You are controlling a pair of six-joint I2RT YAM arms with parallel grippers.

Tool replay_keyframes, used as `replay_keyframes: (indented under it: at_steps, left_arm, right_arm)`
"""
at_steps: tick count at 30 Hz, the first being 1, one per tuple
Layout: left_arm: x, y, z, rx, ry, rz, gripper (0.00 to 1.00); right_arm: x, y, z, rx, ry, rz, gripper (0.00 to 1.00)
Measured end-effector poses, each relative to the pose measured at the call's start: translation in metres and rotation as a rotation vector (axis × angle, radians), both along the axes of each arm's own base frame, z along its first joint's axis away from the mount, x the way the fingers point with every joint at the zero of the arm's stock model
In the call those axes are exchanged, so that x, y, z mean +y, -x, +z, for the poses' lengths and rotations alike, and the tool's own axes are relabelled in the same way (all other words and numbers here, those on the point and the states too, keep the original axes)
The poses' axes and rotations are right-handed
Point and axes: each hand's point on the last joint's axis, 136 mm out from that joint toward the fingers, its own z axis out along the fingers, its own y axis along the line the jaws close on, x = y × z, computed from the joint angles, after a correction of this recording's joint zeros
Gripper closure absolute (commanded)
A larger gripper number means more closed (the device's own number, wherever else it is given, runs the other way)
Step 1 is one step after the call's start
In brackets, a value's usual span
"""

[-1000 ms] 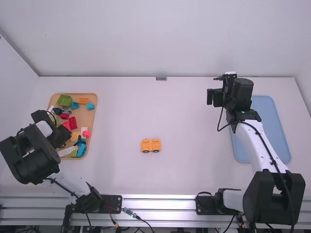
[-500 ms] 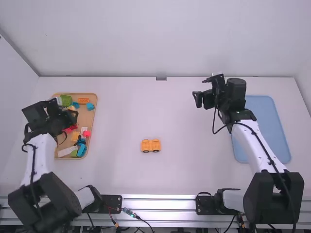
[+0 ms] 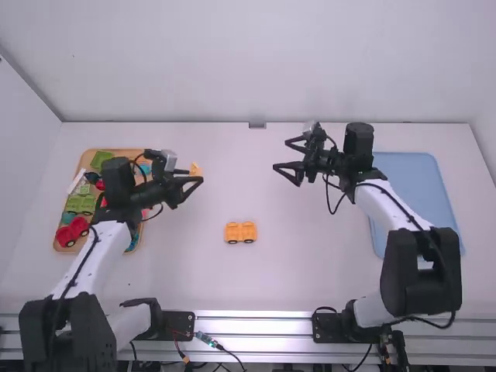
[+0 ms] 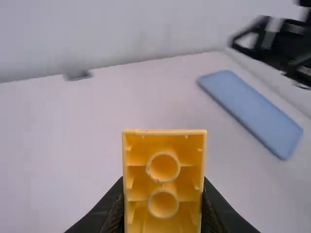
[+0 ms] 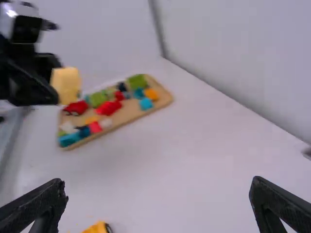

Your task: Assemble lego blocks to make yellow taxi

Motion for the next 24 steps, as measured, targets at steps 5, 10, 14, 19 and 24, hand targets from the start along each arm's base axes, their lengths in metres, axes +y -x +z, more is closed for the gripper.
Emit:
replay_keyframes:
  at_steps: [5,10,14,19,24]
  left_arm:
    - [-0.040,0.005,0.000,-0.070,0.029,-0.181,0.98]
    - [-0.067,0.002,-0.005,-0.115,0.068,-0.294,0.98]
    - [-0.081,0.001,-0.009,-0.155,0.101,-0.373,0.98]
    - [-0.089,-0.003,-0.007,-0.187,0.135,-0.409,0.98]
    - [-0.103,0.004,-0.003,-0.196,0.150,-0.451,0.98]
  right_arm:
    - [0.015,0.016,-0.001,-0.021,-0.108,0.213,0.01]
    - [0.032,0.036,0.001,0.002,-0.143,0.346,0.01]
    - [0.047,0.051,0.005,0.021,-0.152,0.418,0.01]
    - [0.060,0.060,0.005,0.071,-0.152,0.455,0.05]
    - [0.069,0.063,0.003,0.124,-0.146,0.446,0.06]
